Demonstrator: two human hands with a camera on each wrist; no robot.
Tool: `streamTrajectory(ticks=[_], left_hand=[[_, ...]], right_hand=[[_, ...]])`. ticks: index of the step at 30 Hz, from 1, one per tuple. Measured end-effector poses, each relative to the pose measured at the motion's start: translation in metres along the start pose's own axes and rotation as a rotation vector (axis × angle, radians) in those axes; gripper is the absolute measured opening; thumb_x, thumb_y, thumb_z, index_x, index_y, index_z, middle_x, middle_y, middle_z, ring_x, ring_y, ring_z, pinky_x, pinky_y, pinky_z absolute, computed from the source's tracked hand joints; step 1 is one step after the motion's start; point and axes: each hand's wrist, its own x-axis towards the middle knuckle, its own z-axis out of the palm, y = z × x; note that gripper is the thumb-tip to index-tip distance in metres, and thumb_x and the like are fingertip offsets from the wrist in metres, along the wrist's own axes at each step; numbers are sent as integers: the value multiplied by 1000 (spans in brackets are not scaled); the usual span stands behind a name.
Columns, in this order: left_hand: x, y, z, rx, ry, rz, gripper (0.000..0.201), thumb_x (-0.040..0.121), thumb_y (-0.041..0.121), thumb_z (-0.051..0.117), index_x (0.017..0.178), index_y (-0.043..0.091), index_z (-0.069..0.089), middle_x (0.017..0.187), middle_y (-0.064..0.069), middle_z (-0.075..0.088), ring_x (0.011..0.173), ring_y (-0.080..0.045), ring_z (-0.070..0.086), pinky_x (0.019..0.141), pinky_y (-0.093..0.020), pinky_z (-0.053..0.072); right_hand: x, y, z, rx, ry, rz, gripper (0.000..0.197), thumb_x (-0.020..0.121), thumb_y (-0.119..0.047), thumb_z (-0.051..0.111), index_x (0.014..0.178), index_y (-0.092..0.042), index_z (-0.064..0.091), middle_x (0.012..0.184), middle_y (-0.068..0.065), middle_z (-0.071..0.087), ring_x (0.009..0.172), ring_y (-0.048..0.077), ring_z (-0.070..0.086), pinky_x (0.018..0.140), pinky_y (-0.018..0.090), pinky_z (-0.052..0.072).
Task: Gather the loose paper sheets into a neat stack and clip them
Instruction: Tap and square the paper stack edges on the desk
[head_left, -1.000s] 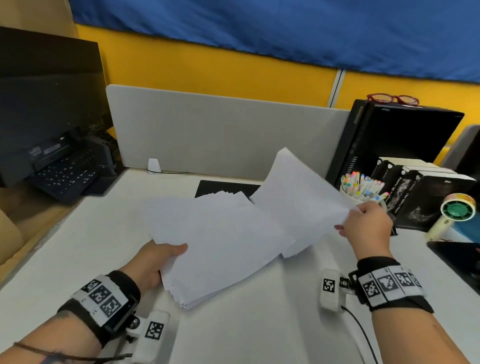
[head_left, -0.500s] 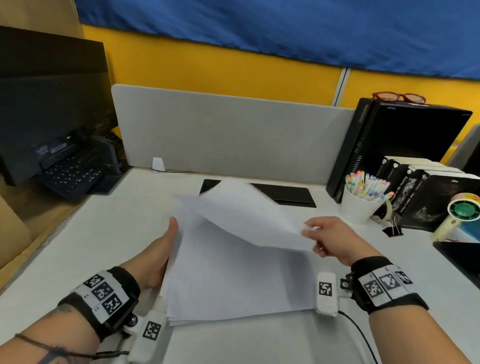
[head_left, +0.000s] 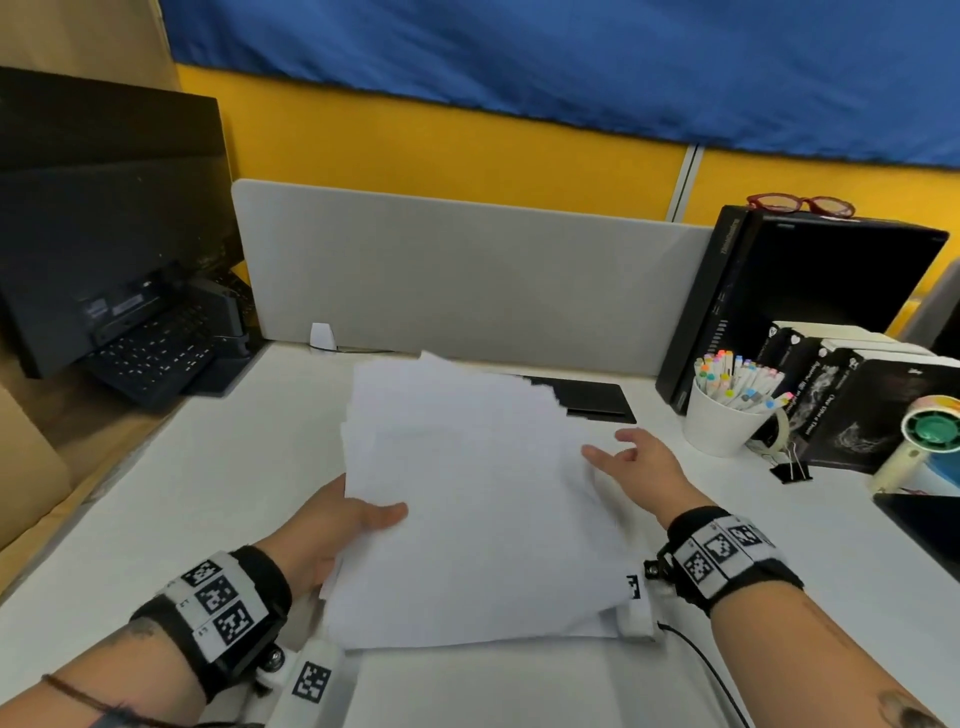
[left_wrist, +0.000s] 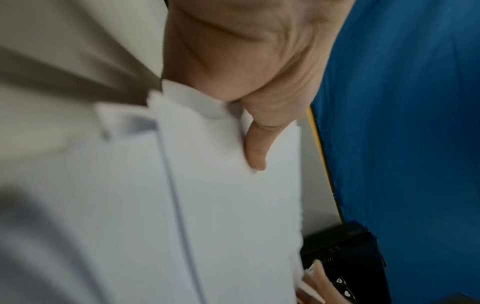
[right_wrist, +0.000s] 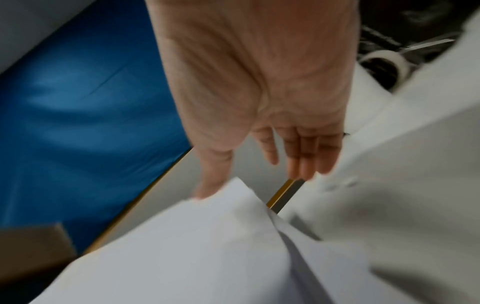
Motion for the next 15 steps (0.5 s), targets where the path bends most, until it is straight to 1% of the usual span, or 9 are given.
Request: streamTrajectory(ticks=[2, 3, 4, 5, 7, 8, 10, 12, 15], left_hand=[[-4, 8, 3, -64, 30, 91, 54, 80, 9, 82, 131, 10, 65, 117, -11, 78, 109, -35, 74, 102, -54, 54], [-6, 15, 5, -88, 33, 141, 52, 81, 8, 81, 130, 10, 65, 117, -12, 78, 108, -35, 74, 99, -53, 56], [-7, 23, 7, -109, 23, 190, 50, 83, 9, 82, 130, 10, 65, 117, -12, 78, 108, -36, 74, 96, -51, 58], [-9, 31, 9, -124, 10, 244, 50, 82, 11, 84, 129, 10, 66, 118, -12, 77, 109, -35, 74, 92, -48, 60], [-9, 48, 15, -120, -1, 373, 55, 78, 19, 89, 128, 12, 67, 120, -9, 77, 111, -30, 74, 89, -38, 62], [-9, 56, 19, -98, 22, 442, 52, 79, 19, 87, 127, 13, 67, 120, -6, 77, 112, -26, 74, 89, -33, 62], [-10, 69, 27, -38, 85, 565, 43, 84, 16, 77, 126, 16, 67, 118, 0, 78, 111, -18, 73, 90, -27, 60], [-10, 73, 35, 76, 123, 639, 44, 89, 14, 75, 131, 18, 64, 121, 4, 76, 113, -12, 71, 95, -30, 58], [-11, 67, 42, 161, 87, 647, 62, 84, 19, 85, 139, 24, 56, 128, 7, 72, 118, -10, 69, 101, -38, 57]], right_hand=[[-14, 3, -4, 303, -204, 61, 105, 61, -53, 91, 144, -16, 39, 128, 8, 62, 117, 30, 63, 96, 38, 51], [-21, 4, -4, 456, -300, 24, 108, 54, -46, 96, 142, -12, 43, 126, 9, 67, 113, 31, 67, 91, 38, 55], [-29, 3, -3, 562, -346, -36, 99, 56, -34, 97, 138, -10, 49, 121, 10, 71, 110, 31, 69, 85, 37, 58], [-36, -1, -2, 618, -329, -103, 80, 62, -21, 92, 133, -9, 56, 118, 11, 73, 109, 32, 70, 82, 37, 60], [-50, -16, 2, 696, -142, -206, 52, 71, -7, 84, 120, -8, 66, 110, 11, 76, 105, 32, 72, 84, 40, 60], [-53, -24, 1, 723, -39, -249, 44, 73, -6, 84, 115, -8, 69, 106, 9, 77, 101, 30, 73, 84, 39, 60], [-59, -38, -5, 755, 83, -344, 26, 82, -8, 79, 106, -13, 72, 96, -1, 79, 92, 18, 76, 75, 29, 61], [-65, -46, -10, 712, 87, -435, 16, 91, -12, 70, 105, -20, 70, 92, -10, 78, 89, 7, 75, 71, 19, 58], [-73, -45, -7, 497, 36, -507, 27, 94, -19, 67, 120, -24, 65, 105, -12, 76, 99, 4, 71, 81, 21, 55]])
